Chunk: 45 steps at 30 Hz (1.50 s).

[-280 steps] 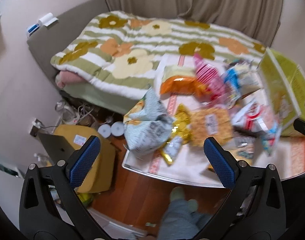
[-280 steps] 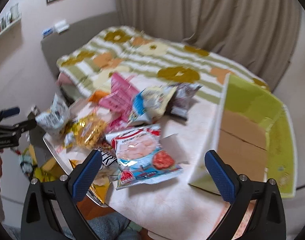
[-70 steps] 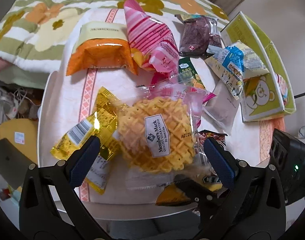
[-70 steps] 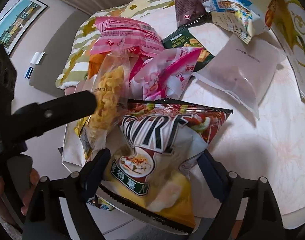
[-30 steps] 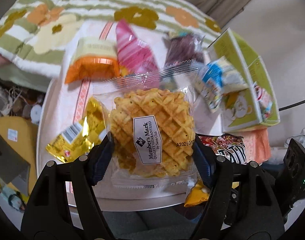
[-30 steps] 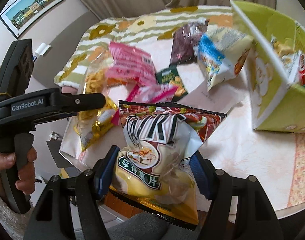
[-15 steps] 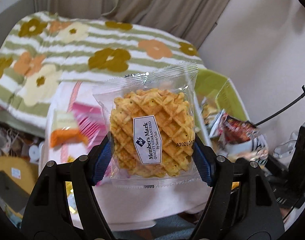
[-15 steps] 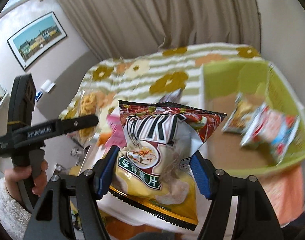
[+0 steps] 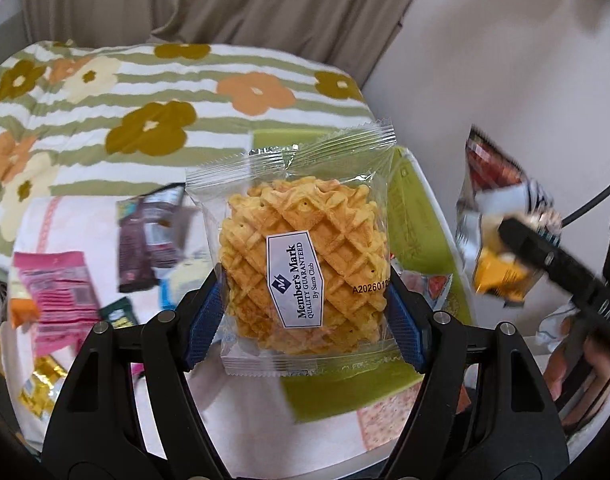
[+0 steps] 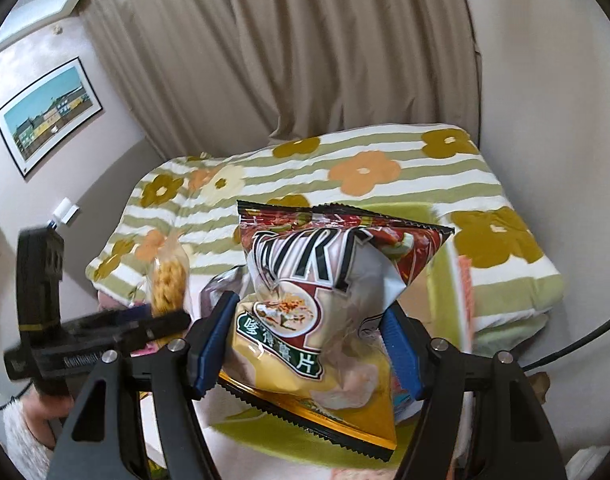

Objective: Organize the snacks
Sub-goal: 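Carry both snacks over the box and open both grippers to drop them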

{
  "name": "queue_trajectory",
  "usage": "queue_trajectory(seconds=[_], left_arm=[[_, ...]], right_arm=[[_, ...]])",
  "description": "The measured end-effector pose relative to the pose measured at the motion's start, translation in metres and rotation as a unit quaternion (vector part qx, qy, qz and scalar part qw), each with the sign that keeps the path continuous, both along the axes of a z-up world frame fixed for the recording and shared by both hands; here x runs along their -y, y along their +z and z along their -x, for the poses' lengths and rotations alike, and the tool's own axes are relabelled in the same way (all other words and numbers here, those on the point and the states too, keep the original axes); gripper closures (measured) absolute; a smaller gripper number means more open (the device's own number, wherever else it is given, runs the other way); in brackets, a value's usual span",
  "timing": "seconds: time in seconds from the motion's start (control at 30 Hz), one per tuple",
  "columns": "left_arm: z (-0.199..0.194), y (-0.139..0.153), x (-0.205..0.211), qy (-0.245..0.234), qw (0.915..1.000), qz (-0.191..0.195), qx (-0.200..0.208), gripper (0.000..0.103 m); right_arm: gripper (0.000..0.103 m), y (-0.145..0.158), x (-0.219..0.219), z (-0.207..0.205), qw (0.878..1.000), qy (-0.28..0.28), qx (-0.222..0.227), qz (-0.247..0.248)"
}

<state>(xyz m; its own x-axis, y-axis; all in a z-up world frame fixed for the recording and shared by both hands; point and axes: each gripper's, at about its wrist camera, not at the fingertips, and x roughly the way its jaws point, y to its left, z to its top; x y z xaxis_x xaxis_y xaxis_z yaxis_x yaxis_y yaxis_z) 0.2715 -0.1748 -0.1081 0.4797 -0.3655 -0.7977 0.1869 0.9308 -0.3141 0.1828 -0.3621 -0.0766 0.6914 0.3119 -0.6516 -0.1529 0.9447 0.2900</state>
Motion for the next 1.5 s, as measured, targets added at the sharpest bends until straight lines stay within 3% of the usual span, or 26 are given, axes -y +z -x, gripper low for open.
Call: queue_trajectory(seconds=[0.33,0.37,0.47,0.77,0.9,0.97,1.03,1.1,1.5], left_arm=[[-0.013,-0.04,0.054,-0.045,0.9963,-0.067,-0.028,0.029],[-0.014,-0.043,0.056,-0.048,0.9959,-0.07,-0.032,0.027],[-0.02,-0.048,0.062,-0.059,0.9941,-0.084,-0.037,0.001],[-0.026,-0.048,0.043,-0.062,0.9901,-0.123,-0.025,0.0],[-0.031,-0.047,0.026,-0.055,0.9918,-0.113,-0.023,0.001],[-0.033,-0.046,0.022,-0.05,0.9921,-0.113,-0.022,0.0],[-0.034,-0.047,0.019,-0.047,0.9921,-0.114,-0.025,0.001],[-0.035,-0.049,0.016,-0.044,0.9921,-0.113,-0.03,0.001],[-0.013,-0.039,0.009,-0.024,0.9938,-0.106,-0.023,0.001]], right_arm=[[0.038,-0.018,0.033,-0.035,0.999,-0.027,-0.027,-0.018],[0.038,-0.02,0.034,-0.036,0.999,-0.03,-0.031,-0.019],[0.038,-0.026,0.037,-0.044,0.998,-0.037,-0.045,-0.025],[0.038,-0.046,0.03,-0.067,0.996,-0.031,-0.082,-0.004],[0.036,-0.048,0.02,-0.079,0.996,-0.019,-0.085,0.012],[0.033,-0.05,0.017,-0.082,0.996,-0.017,-0.084,0.021],[0.013,-0.053,0.014,-0.085,0.995,-0.019,-0.087,0.037],[0.005,-0.053,0.014,-0.082,0.996,-0.028,-0.077,0.042],[0.004,-0.043,0.02,-0.05,0.996,-0.033,-0.07,0.038]])
